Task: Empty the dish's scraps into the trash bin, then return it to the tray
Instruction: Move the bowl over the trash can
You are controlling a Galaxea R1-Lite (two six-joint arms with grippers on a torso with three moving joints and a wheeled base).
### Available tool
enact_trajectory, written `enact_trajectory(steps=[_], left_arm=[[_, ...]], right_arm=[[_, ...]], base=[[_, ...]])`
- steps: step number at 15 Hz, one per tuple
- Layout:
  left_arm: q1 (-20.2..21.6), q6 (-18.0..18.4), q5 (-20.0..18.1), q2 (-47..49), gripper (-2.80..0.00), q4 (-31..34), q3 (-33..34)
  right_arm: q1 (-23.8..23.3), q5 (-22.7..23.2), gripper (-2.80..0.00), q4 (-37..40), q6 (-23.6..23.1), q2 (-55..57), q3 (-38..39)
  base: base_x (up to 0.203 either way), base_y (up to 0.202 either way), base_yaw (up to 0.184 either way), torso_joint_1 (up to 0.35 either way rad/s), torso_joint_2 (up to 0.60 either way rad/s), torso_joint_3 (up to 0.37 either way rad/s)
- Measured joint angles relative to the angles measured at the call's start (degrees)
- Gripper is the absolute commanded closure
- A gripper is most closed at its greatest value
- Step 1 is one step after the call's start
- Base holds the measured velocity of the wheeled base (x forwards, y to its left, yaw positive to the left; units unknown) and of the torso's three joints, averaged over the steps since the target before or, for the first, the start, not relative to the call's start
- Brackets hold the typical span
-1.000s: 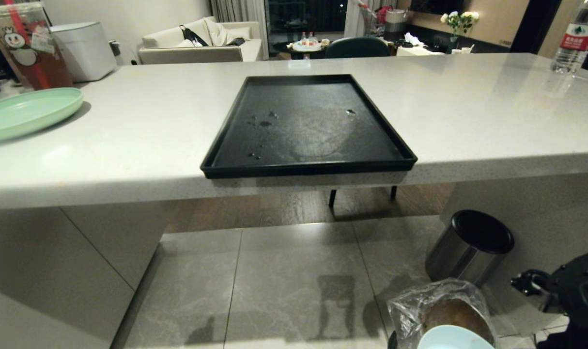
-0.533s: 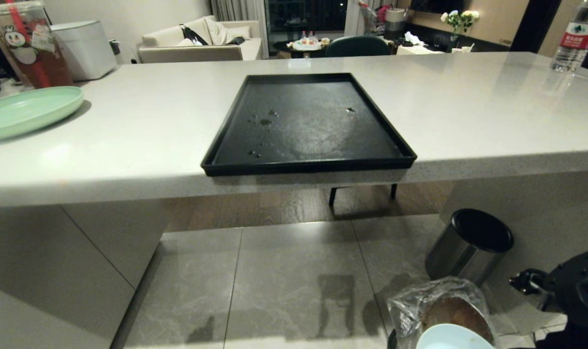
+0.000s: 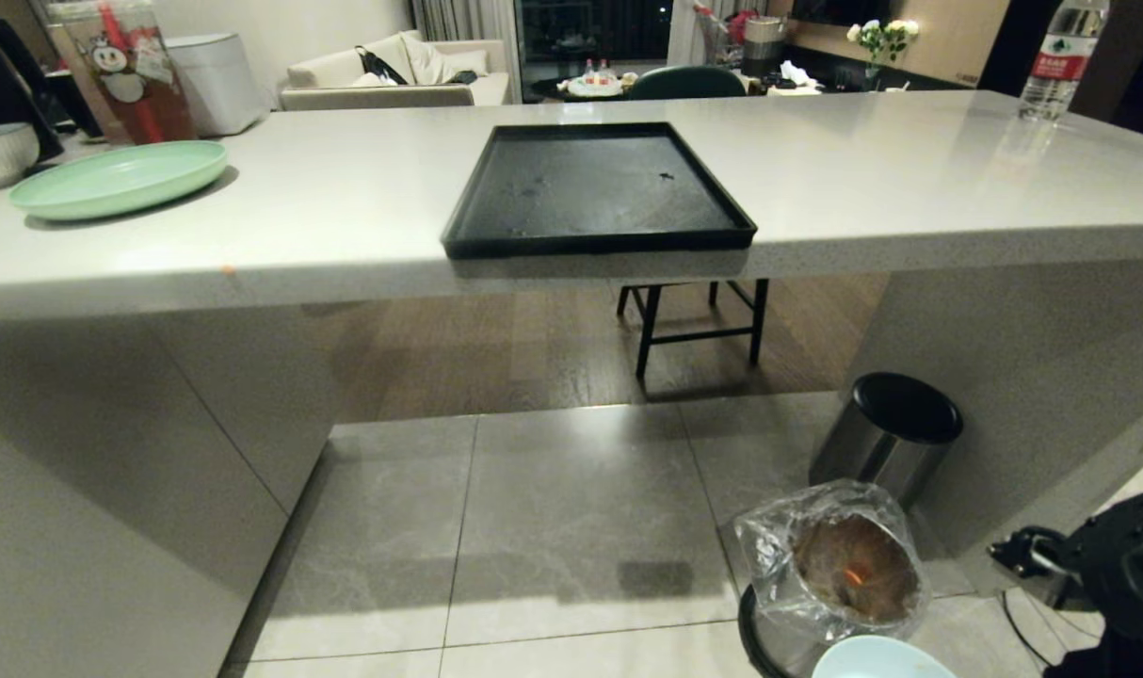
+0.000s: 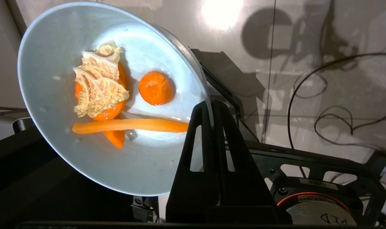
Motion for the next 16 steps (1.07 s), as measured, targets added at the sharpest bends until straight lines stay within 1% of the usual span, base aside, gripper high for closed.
enact_trajectory(steps=[2,16], left_arm=[[0.0,0.0,0.0,0.0,0.0,0.0,0.0],[0.0,0.0,0.0,0.0,0.0,0.0,0.0]], right_arm=[[0.0,0.0,0.0,0.2,0.0,-0.1,0.1],[0.0,-0.1,0.0,-0.2,0.1,0.1,-0.3]], base=[[-0.133,0.0,-0.002,-0.007,0.0,0.004],[0.0,0.0,0.0,0.0,0.0,0.0]])
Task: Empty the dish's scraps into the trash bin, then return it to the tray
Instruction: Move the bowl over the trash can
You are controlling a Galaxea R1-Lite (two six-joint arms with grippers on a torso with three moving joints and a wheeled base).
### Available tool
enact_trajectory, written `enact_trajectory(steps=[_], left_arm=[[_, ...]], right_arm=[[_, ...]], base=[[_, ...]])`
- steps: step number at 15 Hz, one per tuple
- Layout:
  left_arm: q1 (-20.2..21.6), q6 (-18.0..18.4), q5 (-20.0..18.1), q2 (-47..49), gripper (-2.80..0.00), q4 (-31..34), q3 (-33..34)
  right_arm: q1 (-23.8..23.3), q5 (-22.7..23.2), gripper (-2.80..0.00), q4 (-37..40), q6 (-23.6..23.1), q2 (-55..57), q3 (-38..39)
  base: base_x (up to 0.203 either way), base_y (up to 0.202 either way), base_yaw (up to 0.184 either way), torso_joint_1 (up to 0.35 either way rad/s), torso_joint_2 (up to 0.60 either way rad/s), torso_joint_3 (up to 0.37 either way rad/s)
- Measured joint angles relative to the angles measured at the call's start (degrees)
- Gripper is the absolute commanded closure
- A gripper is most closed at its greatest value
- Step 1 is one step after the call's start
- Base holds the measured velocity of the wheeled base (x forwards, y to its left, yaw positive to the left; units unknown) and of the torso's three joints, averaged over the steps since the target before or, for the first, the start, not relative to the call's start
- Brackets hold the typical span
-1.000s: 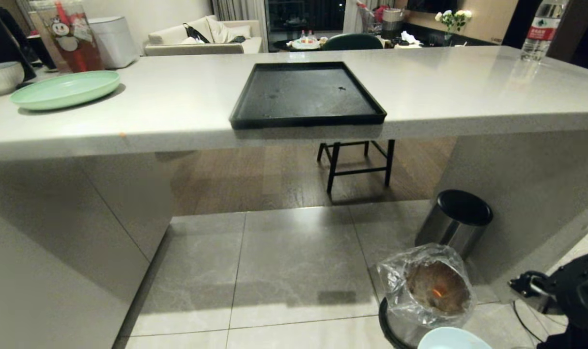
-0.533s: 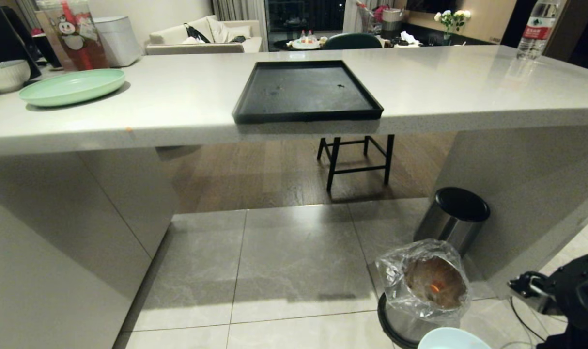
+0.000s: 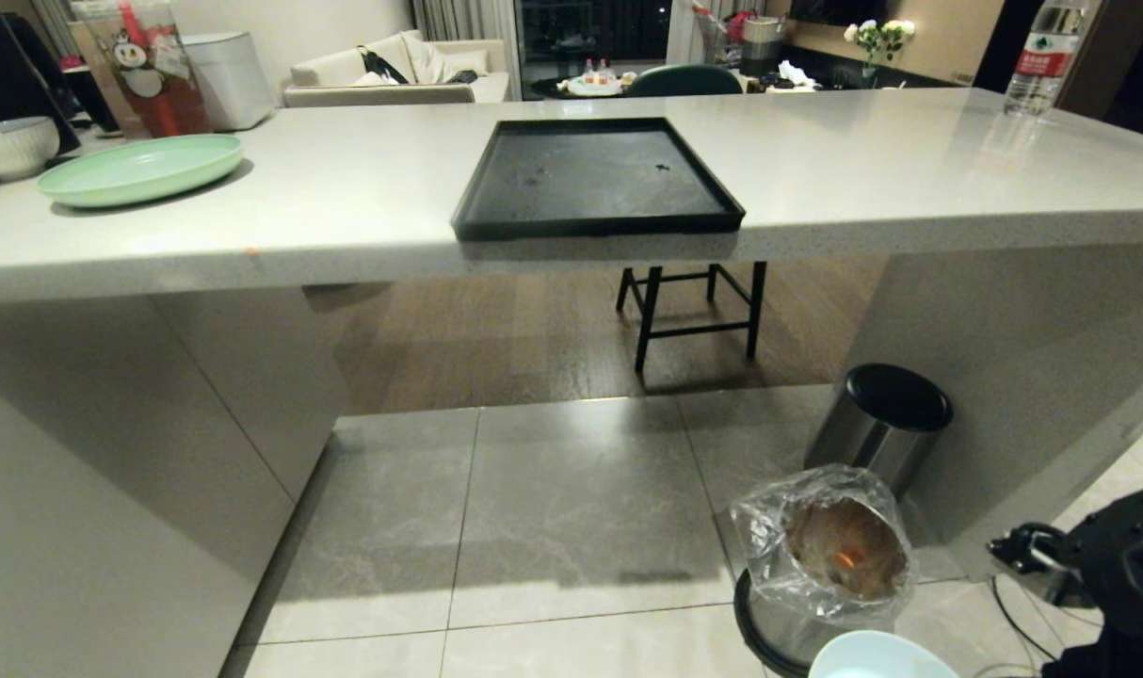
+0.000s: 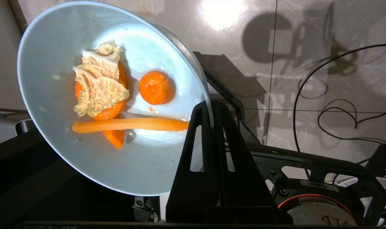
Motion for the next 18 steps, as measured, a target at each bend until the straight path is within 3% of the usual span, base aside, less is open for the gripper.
enact_trajectory(steps=[15,18], left_arm=[[0.0,0.0,0.0,0.0,0.0,0.0,0.0],[0.0,0.0,0.0,0.0,0.0,0.0,0.0]], right_arm=[[-0.1,-0.1,0.0,0.1,0.1,0.0,0.4],[-0.1,-0.1,0.0,0.1,0.0,0.0,0.4]], base=[[0.0,0.0,0.0,0.0,0.0,0.0],[-0.004,0.008,-0.135,0.002,0.0,0.002]])
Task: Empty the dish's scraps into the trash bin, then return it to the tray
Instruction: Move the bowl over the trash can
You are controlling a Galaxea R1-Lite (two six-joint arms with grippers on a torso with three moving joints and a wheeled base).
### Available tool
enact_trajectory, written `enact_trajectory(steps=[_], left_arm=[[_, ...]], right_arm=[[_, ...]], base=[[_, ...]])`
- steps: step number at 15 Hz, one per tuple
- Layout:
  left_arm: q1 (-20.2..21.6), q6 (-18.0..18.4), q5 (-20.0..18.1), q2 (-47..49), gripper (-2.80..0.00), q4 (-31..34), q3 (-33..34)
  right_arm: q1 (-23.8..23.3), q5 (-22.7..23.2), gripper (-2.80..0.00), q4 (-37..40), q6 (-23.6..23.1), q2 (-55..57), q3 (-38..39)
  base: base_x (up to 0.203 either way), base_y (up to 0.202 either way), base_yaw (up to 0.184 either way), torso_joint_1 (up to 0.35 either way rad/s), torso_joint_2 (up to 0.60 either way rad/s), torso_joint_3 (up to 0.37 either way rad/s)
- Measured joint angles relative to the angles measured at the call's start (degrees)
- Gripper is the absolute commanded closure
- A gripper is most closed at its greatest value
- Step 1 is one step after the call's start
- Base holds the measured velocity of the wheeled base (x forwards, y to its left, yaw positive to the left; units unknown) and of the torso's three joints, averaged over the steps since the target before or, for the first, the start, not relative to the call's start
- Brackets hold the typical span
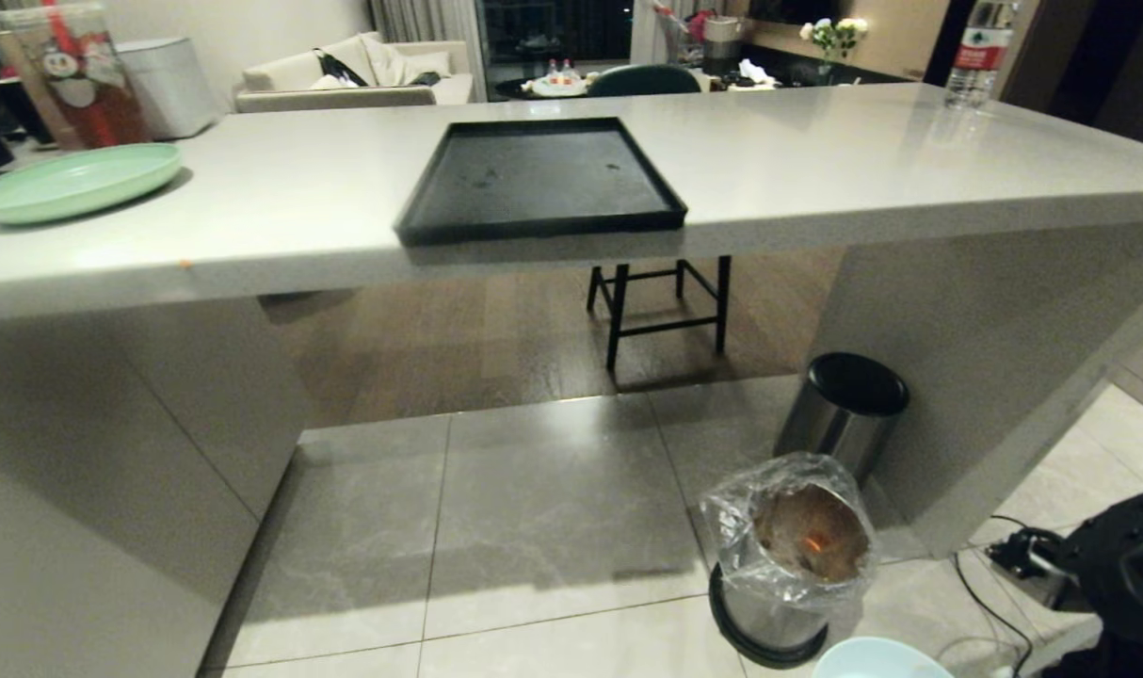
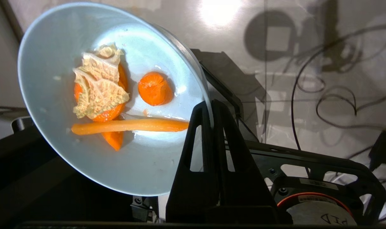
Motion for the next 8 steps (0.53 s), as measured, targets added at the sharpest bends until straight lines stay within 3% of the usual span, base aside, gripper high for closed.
enact_trajectory(steps=[8], left_arm=[[0.0,0.0,0.0,0.0,0.0,0.0,0.0]], right_arm=[[0.0,0.0,0.0,0.2,0.0,-0.3,0.1]], base=[[0.002,0.009,-0.175,0.004,0.0,0.001]])
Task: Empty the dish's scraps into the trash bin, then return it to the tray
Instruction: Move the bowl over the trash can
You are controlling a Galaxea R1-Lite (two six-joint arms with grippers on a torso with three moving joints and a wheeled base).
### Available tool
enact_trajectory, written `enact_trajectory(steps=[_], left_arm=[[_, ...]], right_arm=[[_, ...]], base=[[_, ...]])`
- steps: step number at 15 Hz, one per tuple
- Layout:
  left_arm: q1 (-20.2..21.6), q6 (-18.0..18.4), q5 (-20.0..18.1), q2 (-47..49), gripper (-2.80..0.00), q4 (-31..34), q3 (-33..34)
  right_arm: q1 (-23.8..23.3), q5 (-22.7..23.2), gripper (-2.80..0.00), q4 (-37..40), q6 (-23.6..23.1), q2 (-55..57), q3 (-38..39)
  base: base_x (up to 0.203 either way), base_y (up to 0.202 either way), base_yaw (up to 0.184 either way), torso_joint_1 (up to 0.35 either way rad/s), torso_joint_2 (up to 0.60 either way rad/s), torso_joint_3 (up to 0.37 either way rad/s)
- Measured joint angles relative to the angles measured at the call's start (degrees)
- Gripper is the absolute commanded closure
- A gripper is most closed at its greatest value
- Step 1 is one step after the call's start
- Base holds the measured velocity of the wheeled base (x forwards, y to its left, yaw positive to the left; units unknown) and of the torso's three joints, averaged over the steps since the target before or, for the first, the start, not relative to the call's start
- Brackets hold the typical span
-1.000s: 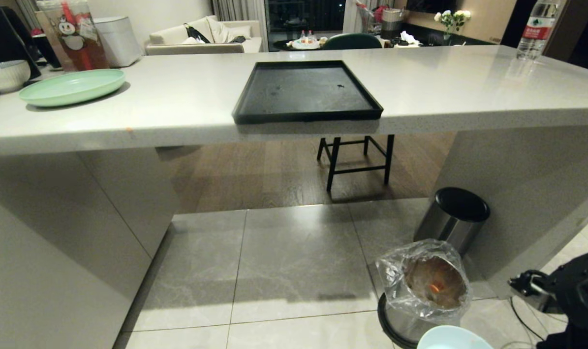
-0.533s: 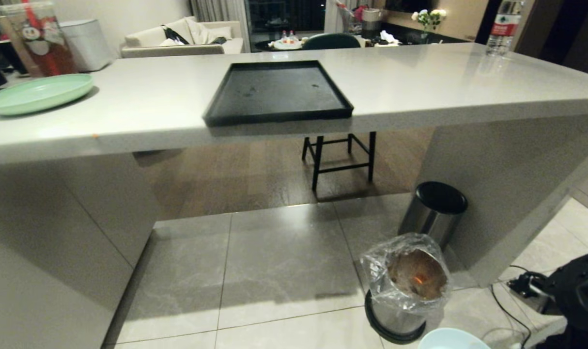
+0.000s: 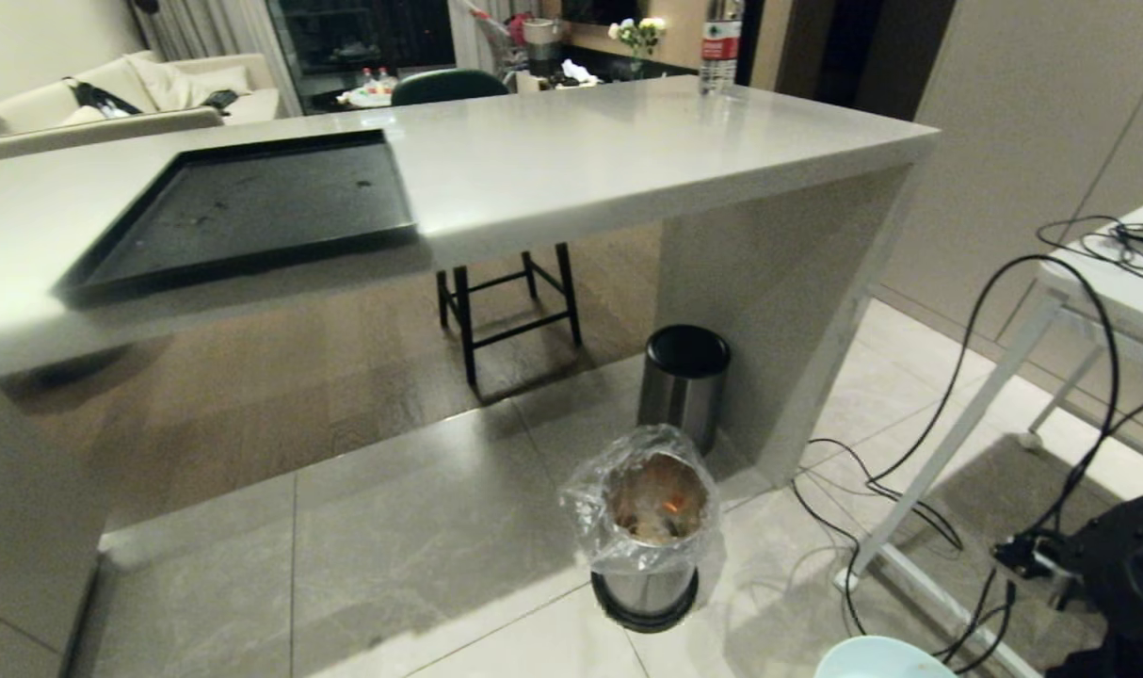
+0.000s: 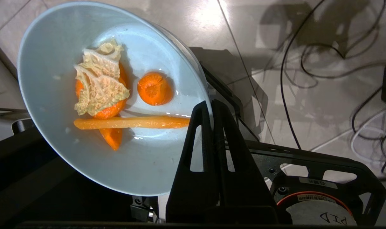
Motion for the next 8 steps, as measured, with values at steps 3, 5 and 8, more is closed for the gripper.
enact_trajectory(steps=[3,5,8], left_arm=[[0.0,0.0,0.0,0.0,0.0,0.0,0.0],[0.0,0.0,0.0,0.0,0.0,0.0,0.0],[0.0,0.0,0.0,0.0,0.0,0.0,0.0]], right_arm=[[-0.1,0.0,0.0,-0.1,0.0,0.0,0.0],[0.0,0.1,0.0,0.0,0.0,0.0,-0.1],[0.0,0.0,0.0,-0.2,0.0,0.0,0.0]], base=[[0.003,0.009,-0.173,0.004,0.0,0.002],[0.0,0.008,-0.173,0.002,0.0,0.002],[0.0,0.007,-0.162,0.002,0.0,0.002]])
